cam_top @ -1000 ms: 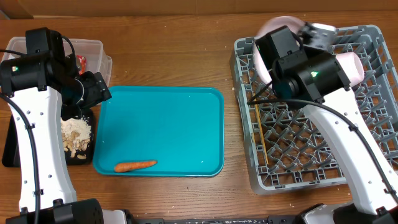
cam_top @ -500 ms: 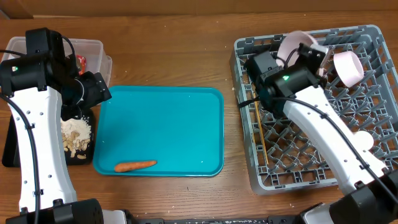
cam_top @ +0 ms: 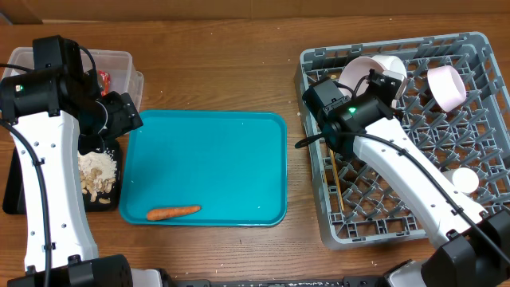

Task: Sort waste into correct bins and load items into the dishwasher
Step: 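Lift the white plate with the right gripper and carry it to the rack, then lower the plate upright into the rack's middle slots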

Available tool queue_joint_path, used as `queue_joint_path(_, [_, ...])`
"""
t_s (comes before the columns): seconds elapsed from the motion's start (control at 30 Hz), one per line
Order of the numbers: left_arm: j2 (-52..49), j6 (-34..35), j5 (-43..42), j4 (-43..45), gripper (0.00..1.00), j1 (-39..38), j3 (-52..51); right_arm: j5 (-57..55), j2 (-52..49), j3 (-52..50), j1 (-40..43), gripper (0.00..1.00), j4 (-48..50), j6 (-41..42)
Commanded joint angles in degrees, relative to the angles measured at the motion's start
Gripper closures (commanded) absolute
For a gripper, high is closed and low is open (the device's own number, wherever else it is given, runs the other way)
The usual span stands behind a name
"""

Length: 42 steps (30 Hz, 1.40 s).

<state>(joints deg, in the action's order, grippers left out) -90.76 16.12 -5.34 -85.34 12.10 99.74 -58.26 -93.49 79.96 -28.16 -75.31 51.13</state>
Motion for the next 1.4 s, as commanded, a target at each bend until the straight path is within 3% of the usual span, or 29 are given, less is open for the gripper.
queue_joint_path(0.0, [0.13, -0.90, -0.46, 0.04, 0.21, 0.13, 0.48, 1.20, 0.09, -1.53, -0.13, 0.96, 0.48, 2.75])
queue_joint_path(0.33, [0.13, -0.92, -0.46, 0.09, 0.21, 0.15, 0.48, 1.79, 0.09, -4.26, -1.79, 0.96, 1.57, 2.75])
queue_joint_path(0.53, [0.13, -0.92, -0.46, 0.09, 0.21, 0.15, 0.48, 5.49, 0.11, -4.26, -8.31, 0.94, 3.93, 2.67])
queue_joint_path(0.7, [0.13, -0.92, -0.46, 0.11, 0.21, 0.15, 0.48, 15.67, 0.11, -4.26, -13.92, 0.72, 5.25, 2.51])
queue_joint_path(0.73, [0.13, -0.92, -0.46, 0.11, 0.21, 0.15, 0.48, 15.96, 0.11, -4.26, -14.82, 0.65, 5.40, 2.51])
queue_joint_path(0.8, [0.13, -0.92, -0.46, 0.09, 0.21, 0.15, 0.48, 15.65, 0.11, -4.26, -16.15, 0.39, 5.44, 2.54])
queue_joint_path(0.83, [0.13, -0.92, -0.46, 0.04, 0.21, 0.15, 0.48, 15.65, 0.11, -4.26, -16.48, 0.36, 5.53, 2.54])
queue_joint_path(1.2, [0.13, -0.92, -0.46, 0.02, 0.21, 0.15, 0.48, 15.26, 5.92, -0.02, -15.78, 0.34, 2.62, 2.49])
queue_joint_path(1.27, [0.13, -0.92, -0.46, 0.00, 0.21, 0.15, 0.48, 15.23, 8.28, 1.14, -13.86, 0.38, 2.64, 2.47])
queue_joint_path(1.37, [0.13, -0.92, -0.46, -0.15, 0.21, 0.15, 0.48, 15.30, 11.65, 1.92, -8.28, 0.60, 3.56, 0.46])
